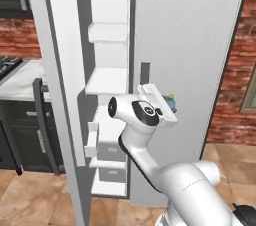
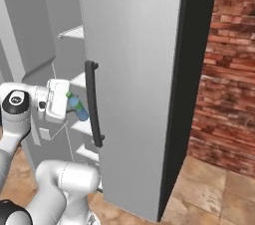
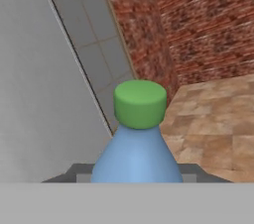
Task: Take the bottled waters from the counter and place them in the freezer to freeze. Close the freezer door after placing the bottles.
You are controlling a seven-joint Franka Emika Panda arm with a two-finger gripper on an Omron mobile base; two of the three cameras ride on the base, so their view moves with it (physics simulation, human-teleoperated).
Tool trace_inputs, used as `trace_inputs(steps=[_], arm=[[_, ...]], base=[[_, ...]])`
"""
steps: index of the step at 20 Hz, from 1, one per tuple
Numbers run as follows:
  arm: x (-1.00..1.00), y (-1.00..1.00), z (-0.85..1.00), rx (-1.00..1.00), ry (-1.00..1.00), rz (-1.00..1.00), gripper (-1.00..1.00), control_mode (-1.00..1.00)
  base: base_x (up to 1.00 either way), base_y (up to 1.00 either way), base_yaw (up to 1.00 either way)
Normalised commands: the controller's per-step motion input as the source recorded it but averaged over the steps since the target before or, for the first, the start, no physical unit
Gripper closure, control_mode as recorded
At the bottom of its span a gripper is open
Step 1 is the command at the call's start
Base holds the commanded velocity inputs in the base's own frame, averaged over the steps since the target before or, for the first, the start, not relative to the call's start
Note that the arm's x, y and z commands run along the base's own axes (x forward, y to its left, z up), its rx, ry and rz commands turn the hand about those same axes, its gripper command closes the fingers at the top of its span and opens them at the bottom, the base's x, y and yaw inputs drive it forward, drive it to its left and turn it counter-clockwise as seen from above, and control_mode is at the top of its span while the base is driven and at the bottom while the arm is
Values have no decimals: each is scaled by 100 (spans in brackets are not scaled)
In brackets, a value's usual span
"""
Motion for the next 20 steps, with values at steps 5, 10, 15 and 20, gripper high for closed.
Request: trace_inputs(steps=[5,10,15,20], arm=[[0,0,0,0,0,0,100,100],[0,0,0,0,0,0,100,100],[0,0,0,0,0,0,100,100],[0,0,0,0,0,0,100,100]], base=[[47,60,3],[39,15,0],[54,0,0],[45,10,3]])
